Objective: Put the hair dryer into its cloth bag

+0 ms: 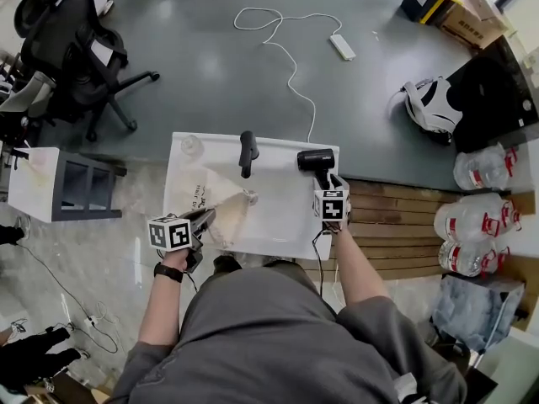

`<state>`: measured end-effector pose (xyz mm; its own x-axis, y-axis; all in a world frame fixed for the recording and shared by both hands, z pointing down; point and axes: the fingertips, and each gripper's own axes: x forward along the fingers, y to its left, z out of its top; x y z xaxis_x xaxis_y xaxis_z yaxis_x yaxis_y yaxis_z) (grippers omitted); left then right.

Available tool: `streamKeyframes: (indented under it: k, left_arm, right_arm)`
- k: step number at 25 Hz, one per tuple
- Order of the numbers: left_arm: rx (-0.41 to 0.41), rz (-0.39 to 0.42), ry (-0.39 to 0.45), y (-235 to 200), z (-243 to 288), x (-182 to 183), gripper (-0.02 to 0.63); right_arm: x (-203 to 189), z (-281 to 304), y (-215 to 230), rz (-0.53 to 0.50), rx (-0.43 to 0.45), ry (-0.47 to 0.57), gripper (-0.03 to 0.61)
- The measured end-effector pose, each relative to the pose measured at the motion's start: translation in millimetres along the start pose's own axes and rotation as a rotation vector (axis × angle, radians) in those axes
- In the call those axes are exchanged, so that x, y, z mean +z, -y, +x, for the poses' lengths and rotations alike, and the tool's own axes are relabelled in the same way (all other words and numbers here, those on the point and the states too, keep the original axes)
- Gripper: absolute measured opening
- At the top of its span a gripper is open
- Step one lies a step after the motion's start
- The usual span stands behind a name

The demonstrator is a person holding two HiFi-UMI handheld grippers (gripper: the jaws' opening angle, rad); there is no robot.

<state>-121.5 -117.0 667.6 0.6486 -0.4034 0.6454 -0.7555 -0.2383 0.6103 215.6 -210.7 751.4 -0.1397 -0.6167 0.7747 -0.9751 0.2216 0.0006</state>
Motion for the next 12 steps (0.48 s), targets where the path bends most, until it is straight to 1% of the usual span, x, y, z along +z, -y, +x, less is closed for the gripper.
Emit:
streamKeyframes:
  k: [3, 6, 9, 12]
  left_arm:
    - [0.001, -0.006, -0.004, -0.4, 0.7, -0.9, 0.018]
    - [0.001, -0.007, -0.009, -0.1, 1.6, -1.5, 0.018]
    - [0.001, -0.009, -0.013, 0.3, 1.0, -2.5, 0.018]
    - [-0.002, -0.016, -0.012, -0.5, 0.3, -2.5, 0.018]
  right_arm:
    - [-1.4, 8.6, -2.8, 0.026, 0.018, -0.046, 0.201]
    - [-14.1, 20.5, -4.1, 0.040, 0.033, -0.127, 0.249]
    - [-28.9, 30.3, -2.1, 0.072, 0.033, -0.186, 0.249]
    - [-35.2, 35.7, -0.5, 0.107, 0.019, -0.209, 0.250]
